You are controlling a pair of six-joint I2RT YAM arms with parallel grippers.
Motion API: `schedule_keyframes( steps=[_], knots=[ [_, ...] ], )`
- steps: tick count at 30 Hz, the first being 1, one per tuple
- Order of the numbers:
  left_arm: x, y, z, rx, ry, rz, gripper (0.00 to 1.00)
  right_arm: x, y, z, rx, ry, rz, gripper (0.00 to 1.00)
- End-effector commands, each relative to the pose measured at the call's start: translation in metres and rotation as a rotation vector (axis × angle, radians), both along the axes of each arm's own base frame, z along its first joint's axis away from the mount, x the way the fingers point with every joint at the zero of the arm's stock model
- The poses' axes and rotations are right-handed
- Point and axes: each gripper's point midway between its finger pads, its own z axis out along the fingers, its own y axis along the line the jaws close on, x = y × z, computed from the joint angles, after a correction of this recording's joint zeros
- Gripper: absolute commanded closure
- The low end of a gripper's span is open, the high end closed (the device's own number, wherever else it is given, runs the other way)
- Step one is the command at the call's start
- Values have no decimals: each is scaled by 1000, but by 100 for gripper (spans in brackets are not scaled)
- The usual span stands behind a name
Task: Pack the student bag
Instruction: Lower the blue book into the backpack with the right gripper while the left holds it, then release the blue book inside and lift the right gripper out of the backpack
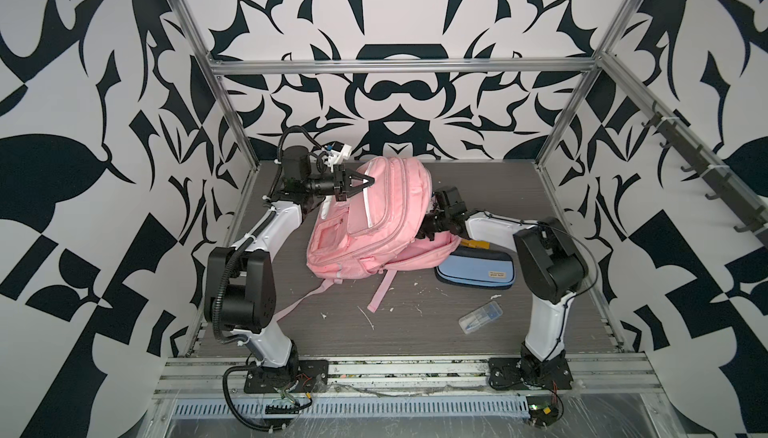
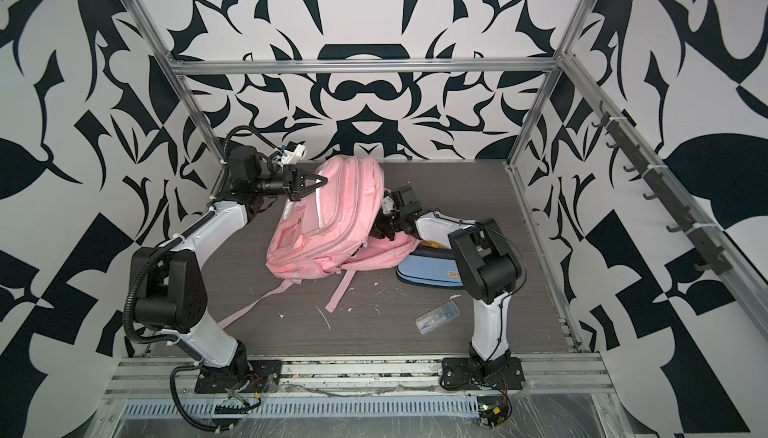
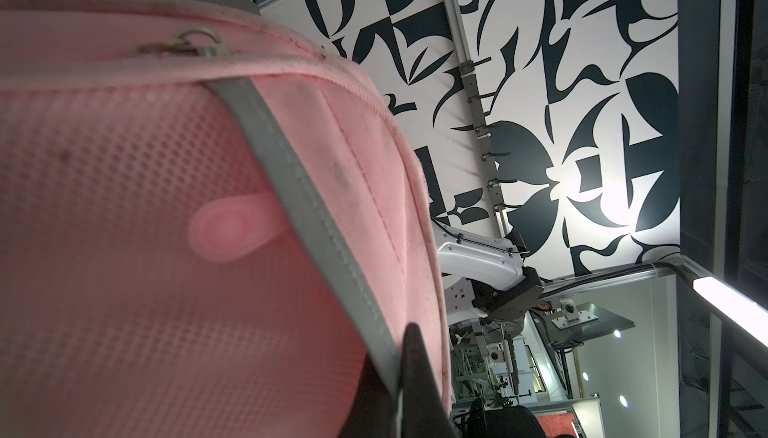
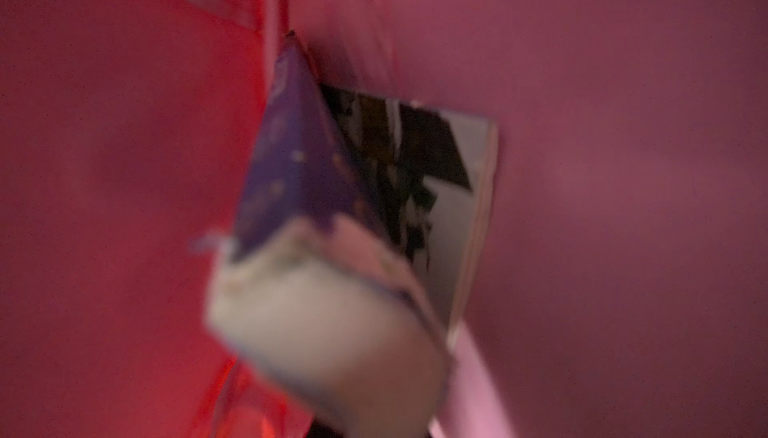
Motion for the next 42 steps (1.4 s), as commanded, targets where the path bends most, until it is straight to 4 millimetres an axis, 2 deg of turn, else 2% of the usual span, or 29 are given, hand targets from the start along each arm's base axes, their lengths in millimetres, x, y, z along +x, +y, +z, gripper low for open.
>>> schedule_keyframes(
  steps=[1,5,9,13,15,16,17,18,24,28,34,36,37,42],
  knots=[
    [0,-2,27,-19,-164,34,100,10,25,33,53,-84,26,100],
    [11,1,14,25,-139,115,100,8,29,25,56,-44,34,79],
    [14,4,-3,76,-109,159,100,3,22,29,37,-50,25,61],
    [18,10,-15,109,-83,187,100,-7,5,38,-52,-97,33,38],
    [20,13,-19,115,-76,200,100,-11,-6,47,-89,-124,25,30],
    [22,16,-21,120,-70,210,100,-12,-13,53,-103,-137,15,20],
    [23,18,-24,123,-64,218,100,-14,-19,58,-121,-148,6,18],
    [24,20,-26,124,-59,223,100,-16,-26,63,-137,-160,-4,10],
    [27,25,-44,166,-18,227,100,-33,-73,77,-285,-198,-54,8],
    [30,27,-69,256,-11,247,100,-42,-101,88,-362,-218,-119,8],
    [35,21,-116,376,50,268,100,-55,-149,70,-606,-169,-231,10],
    [38,16,-124,399,62,276,100,-58,-154,72,-635,-187,-240,10],
    [39,14,-126,408,65,280,95,-60,-154,74,-641,-207,-229,10],
    [40,16,-126,453,95,328,51,-73,-129,80,-671,-332,-80,11]
  ],
)
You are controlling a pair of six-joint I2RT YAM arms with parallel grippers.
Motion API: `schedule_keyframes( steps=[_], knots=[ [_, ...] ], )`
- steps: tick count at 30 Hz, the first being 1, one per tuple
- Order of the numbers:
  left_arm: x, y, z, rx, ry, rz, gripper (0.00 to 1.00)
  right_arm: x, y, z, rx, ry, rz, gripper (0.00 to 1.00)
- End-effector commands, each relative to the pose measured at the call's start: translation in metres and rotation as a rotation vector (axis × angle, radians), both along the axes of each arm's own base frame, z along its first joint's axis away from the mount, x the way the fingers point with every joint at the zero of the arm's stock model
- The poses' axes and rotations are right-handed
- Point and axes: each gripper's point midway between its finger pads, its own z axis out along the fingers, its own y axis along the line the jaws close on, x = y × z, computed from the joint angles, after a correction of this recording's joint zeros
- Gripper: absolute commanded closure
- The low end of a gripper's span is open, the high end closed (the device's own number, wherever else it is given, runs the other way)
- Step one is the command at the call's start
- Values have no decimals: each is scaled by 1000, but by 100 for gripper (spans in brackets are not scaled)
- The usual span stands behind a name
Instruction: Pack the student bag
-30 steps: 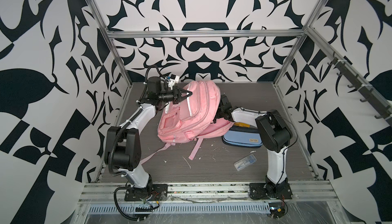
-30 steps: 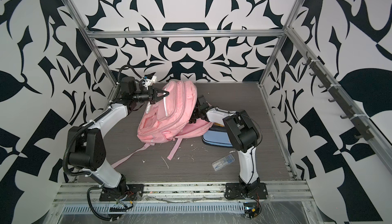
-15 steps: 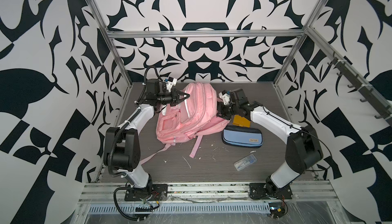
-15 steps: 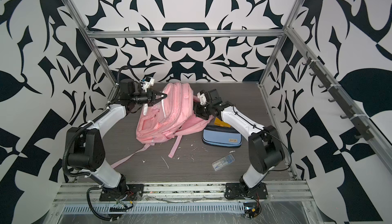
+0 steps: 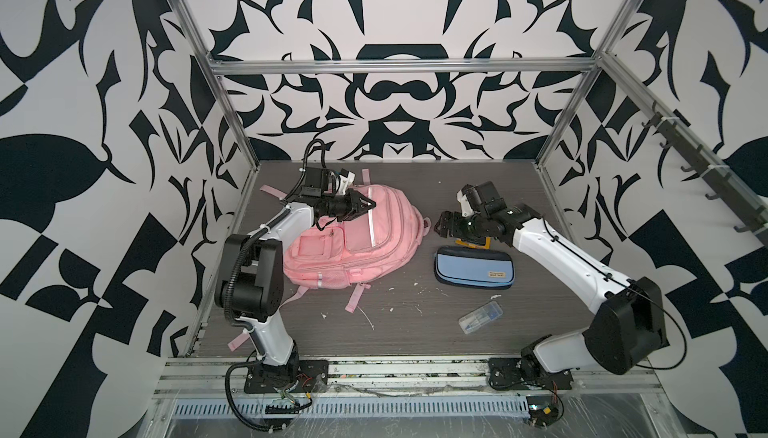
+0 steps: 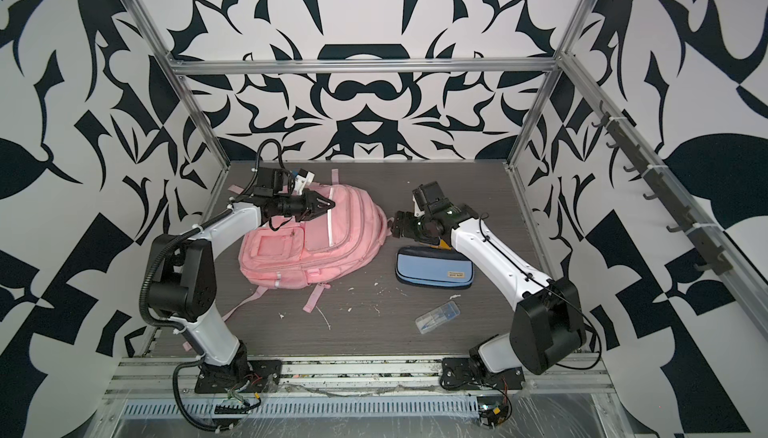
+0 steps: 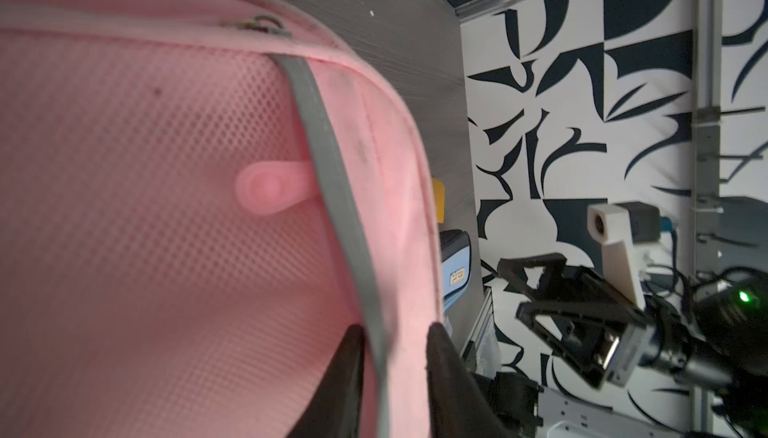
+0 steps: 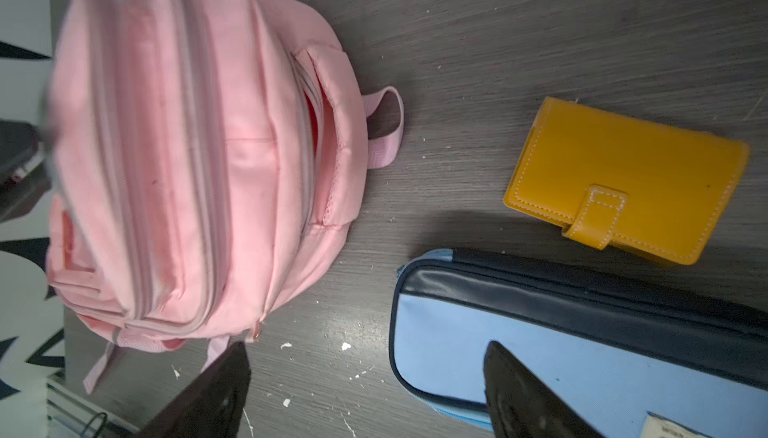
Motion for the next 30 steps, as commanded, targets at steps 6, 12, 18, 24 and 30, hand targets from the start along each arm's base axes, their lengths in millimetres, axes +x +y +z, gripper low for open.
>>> schedule_keyframes(
  steps=[6,12,18,24,30],
  knots=[
    [-45,46,1,263,123,150,5,-28,75,16,-31,-195,362,12],
    [-150,76,-13,301,290,257,12,-52,129,8,61,-219,567,12],
    [-222,82,-34,228,445,316,14,-59,165,-2,131,-244,773,13],
    [-222,80,-71,120,515,428,3,-57,180,-18,160,-195,806,15],
    [-204,84,-94,141,587,515,2,-54,181,-17,185,-207,769,15]
  ],
)
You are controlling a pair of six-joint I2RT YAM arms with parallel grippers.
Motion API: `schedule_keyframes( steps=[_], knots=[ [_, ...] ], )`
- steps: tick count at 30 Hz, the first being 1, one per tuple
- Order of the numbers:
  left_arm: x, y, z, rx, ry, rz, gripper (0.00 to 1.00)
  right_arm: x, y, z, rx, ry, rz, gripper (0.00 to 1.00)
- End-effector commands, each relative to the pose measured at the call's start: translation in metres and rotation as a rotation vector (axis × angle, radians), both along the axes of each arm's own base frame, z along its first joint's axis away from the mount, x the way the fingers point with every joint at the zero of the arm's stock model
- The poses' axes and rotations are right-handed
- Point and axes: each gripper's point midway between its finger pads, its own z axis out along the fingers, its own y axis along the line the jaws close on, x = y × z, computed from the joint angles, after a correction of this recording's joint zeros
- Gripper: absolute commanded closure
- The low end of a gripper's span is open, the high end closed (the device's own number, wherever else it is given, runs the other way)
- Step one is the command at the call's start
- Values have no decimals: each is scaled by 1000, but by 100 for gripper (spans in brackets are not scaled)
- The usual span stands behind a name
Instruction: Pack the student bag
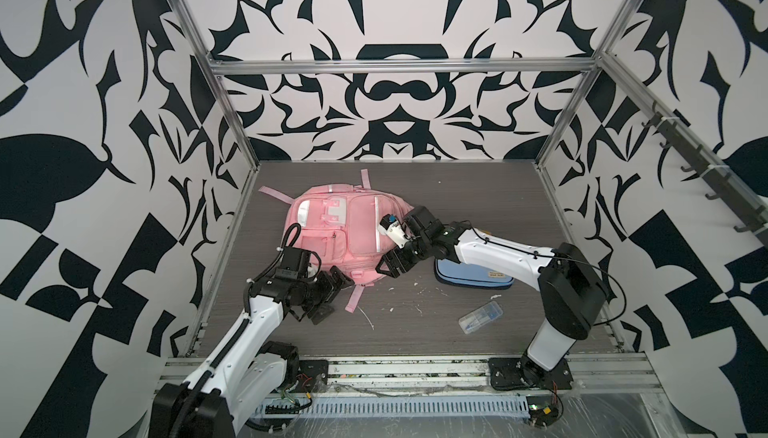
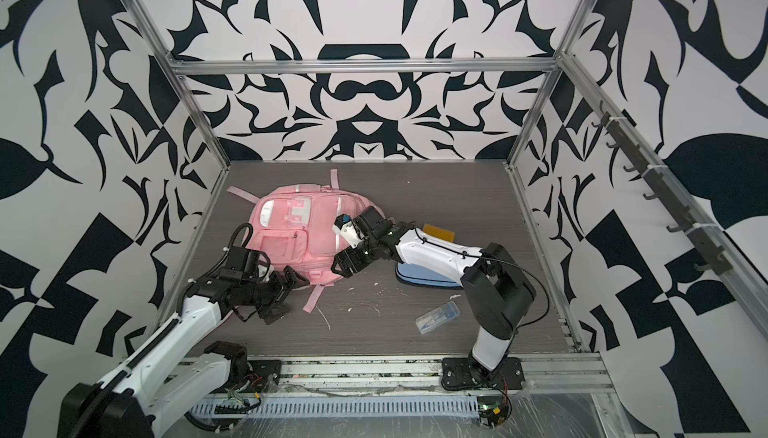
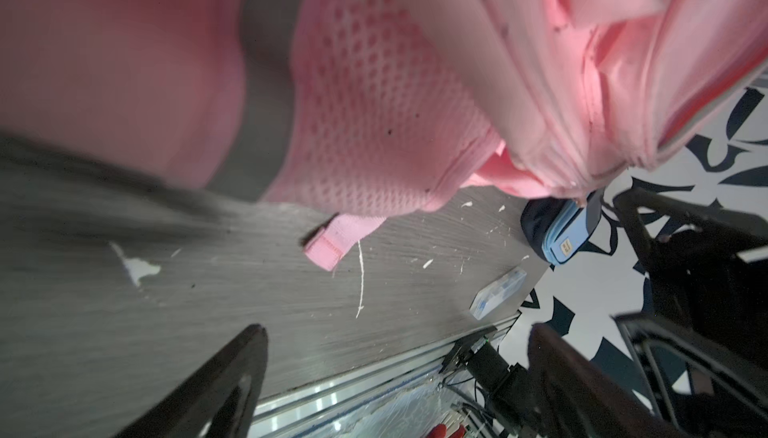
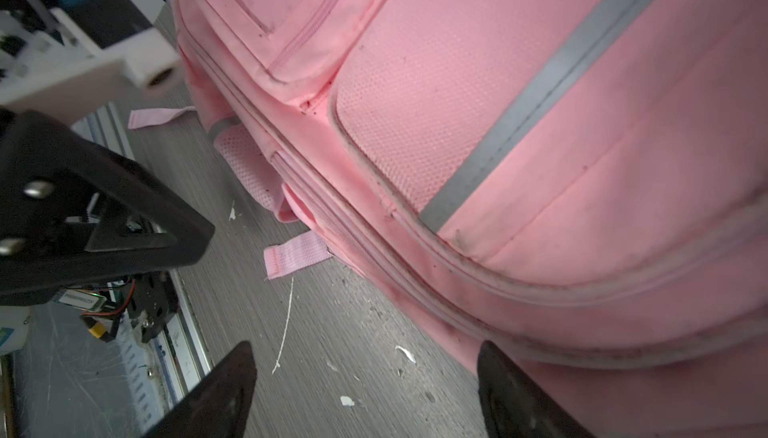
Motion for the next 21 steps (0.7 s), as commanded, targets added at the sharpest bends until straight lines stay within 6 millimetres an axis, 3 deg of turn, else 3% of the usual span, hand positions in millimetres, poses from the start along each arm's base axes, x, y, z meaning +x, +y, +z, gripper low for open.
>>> schedule_keyframes(
  steps=[1,5,7,9,14,21],
  knots=[
    [22,1,-5,-16,-17,110,5,5,9,31,79,-61,4,15],
    [31,9,-26,-15,-34,228,17,6,6,38,77,-89,-4,15],
    [37,13,-30,-14,-63,263,28,6,4,41,72,-95,-6,15],
    [43,16,-31,-1,-90,281,43,5,2,43,68,-95,-4,15],
    [57,15,-33,1,-134,285,66,1,-2,47,68,-96,1,15],
    [71,7,-23,0,-190,244,91,-10,-10,39,30,-85,46,15]
  ],
)
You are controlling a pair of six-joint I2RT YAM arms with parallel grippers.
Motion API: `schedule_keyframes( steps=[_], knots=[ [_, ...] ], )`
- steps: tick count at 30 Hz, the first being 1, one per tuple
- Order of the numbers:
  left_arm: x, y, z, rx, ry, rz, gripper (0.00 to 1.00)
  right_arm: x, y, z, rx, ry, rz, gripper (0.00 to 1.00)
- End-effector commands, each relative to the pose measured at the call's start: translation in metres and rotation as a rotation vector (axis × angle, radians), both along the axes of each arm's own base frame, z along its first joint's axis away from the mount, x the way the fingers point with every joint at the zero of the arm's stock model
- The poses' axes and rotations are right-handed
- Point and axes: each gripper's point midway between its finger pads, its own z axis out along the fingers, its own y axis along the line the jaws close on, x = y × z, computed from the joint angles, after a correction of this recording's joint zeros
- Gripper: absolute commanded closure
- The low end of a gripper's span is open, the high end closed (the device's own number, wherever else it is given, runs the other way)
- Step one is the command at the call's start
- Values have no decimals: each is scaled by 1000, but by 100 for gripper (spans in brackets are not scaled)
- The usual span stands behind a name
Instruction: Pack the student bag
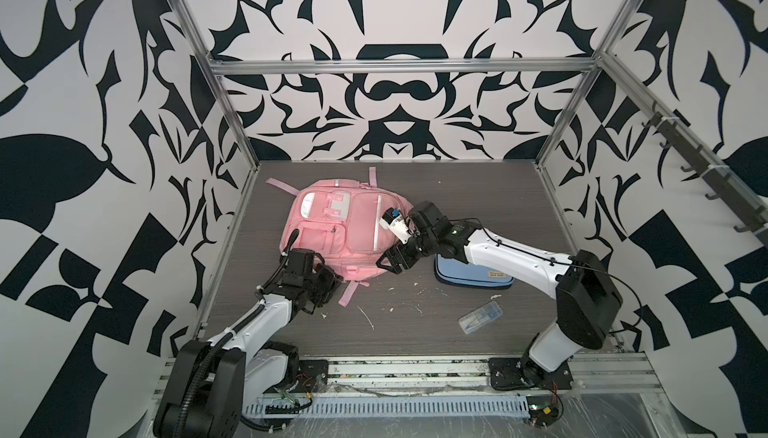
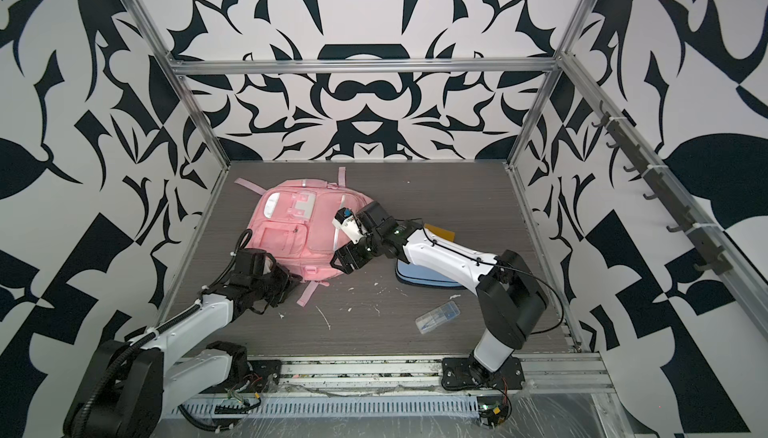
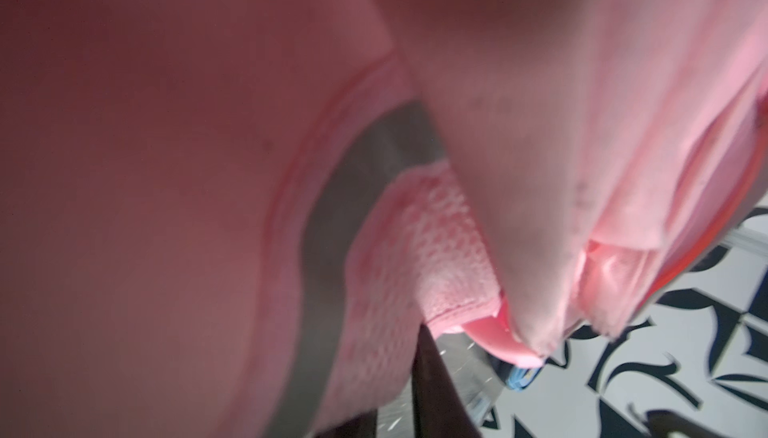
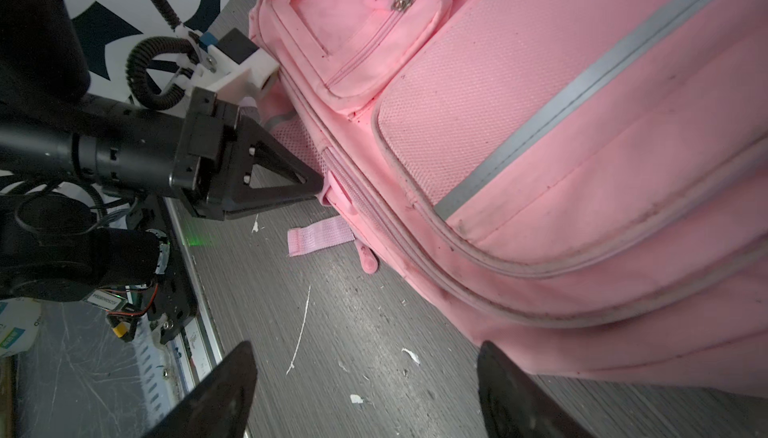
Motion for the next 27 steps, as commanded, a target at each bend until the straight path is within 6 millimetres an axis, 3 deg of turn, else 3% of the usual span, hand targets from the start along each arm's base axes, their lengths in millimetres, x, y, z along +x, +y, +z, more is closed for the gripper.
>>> schedule_keyframes(
  steps=[1,3,8,16,19,27],
  knots=[
    [15,-4,16,1,-74,-4,94,-9,-6,10,-5,-26,37,15],
    [17,-4,19,3,-84,-2,100,-10,-10,8,-11,-28,37,15],
    [29,-11,37,-9,-130,-40,100,-18,-14,6,-7,-17,60,15],
    [61,-38,108,-40,-254,-162,100,-34,-17,0,-29,8,153,10],
    [66,-43,120,-60,-264,-176,100,-24,-8,-7,-26,4,150,10],
    [72,-52,130,-90,-277,-203,100,31,23,-23,9,9,-38,13]
  ],
)
